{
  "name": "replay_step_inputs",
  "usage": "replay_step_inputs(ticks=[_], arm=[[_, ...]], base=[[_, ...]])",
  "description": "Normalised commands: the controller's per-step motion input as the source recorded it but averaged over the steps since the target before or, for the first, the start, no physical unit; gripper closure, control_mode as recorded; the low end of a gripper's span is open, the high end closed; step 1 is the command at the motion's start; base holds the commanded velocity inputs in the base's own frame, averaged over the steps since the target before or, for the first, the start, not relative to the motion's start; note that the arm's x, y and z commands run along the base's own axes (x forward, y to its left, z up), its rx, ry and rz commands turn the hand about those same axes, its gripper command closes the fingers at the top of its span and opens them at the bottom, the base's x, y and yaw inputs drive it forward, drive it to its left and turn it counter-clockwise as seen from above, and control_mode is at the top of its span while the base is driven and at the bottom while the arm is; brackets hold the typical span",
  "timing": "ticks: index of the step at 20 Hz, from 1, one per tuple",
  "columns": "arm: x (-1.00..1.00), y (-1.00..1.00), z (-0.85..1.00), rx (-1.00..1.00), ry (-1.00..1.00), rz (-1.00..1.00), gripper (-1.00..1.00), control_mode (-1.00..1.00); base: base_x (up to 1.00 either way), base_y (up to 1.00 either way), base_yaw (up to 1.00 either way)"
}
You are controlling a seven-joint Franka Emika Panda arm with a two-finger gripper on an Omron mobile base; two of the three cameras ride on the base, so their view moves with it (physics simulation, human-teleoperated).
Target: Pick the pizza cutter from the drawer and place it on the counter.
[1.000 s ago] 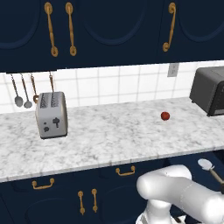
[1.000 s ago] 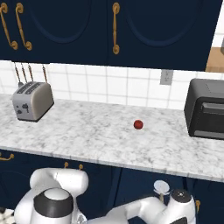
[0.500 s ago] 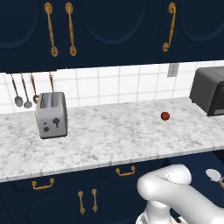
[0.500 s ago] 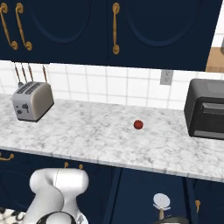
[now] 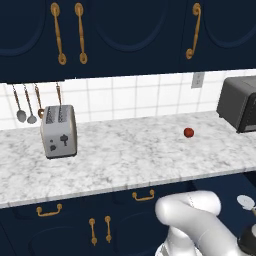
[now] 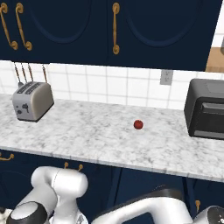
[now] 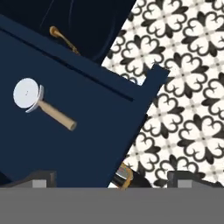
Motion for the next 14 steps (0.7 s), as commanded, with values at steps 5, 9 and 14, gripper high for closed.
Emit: replay_step_inputs(ticks=[5, 9, 14], arm=[[0.41, 1.0, 0.09, -0.04, 0.0, 0.41, -1.0, -1.0], [0.87, 0.77, 0.0, 0.0, 0.0, 0.46, -1.0, -1.0], [1.0, 0.2, -0.02, -0.04, 0.19, 0.31, -1.0, -1.0]], base=[[0.0, 0.0, 0.0], [0.0, 0.0, 0.0], [0.0, 0.0, 0.0]])
